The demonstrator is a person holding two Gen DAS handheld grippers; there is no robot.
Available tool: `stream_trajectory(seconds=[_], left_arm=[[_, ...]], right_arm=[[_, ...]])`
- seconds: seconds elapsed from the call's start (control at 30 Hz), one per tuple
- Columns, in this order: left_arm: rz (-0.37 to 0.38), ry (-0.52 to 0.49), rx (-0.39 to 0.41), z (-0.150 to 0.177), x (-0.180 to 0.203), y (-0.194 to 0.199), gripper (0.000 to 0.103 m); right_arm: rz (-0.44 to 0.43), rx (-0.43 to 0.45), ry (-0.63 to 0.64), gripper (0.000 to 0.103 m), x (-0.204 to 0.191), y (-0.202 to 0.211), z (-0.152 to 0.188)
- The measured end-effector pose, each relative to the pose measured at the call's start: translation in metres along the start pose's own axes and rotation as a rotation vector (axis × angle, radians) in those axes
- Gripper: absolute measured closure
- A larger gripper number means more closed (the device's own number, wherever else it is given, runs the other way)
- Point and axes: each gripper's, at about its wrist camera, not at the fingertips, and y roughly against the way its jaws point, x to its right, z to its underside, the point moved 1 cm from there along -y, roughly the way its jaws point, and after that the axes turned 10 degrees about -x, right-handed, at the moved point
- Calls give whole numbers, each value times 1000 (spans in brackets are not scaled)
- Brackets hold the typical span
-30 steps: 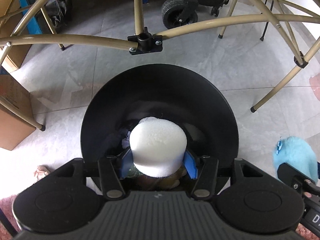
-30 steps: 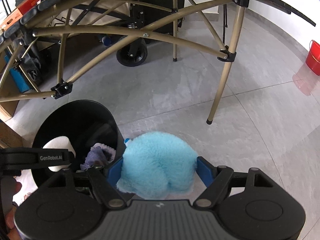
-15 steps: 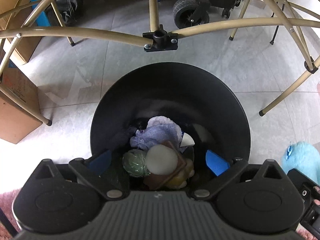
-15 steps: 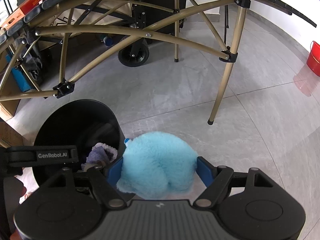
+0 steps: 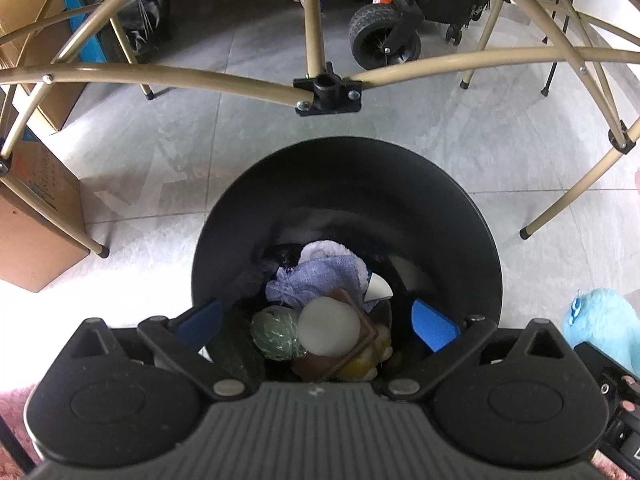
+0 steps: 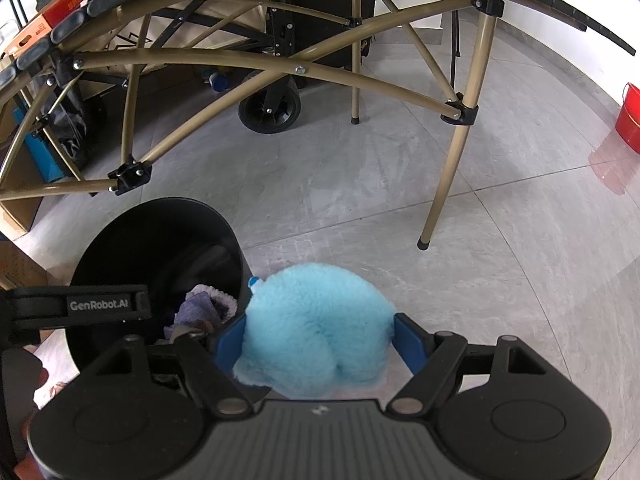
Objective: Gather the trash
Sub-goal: 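Lower the right tool into the bin and open it to drop the blue cloth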
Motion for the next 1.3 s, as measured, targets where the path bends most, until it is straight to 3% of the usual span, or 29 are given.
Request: stream_trajectory(seconds=[0.3, 0.63, 1.0, 1.3], left_arm=[[7, 15, 71, 3, -22, 29, 0], [-17, 65, 156, 13, -72, 70, 0], [-56, 122, 191, 17, -129, 103, 0], [0, 166, 196, 19, -147, 113, 0]], right_arm=[[-33, 30, 40, 26, -18, 9, -4], [-75, 59, 135, 26, -70, 11, -15], [-87, 21, 199, 26, -130, -7, -24], [-90, -12, 204, 24, -151, -27, -25]])
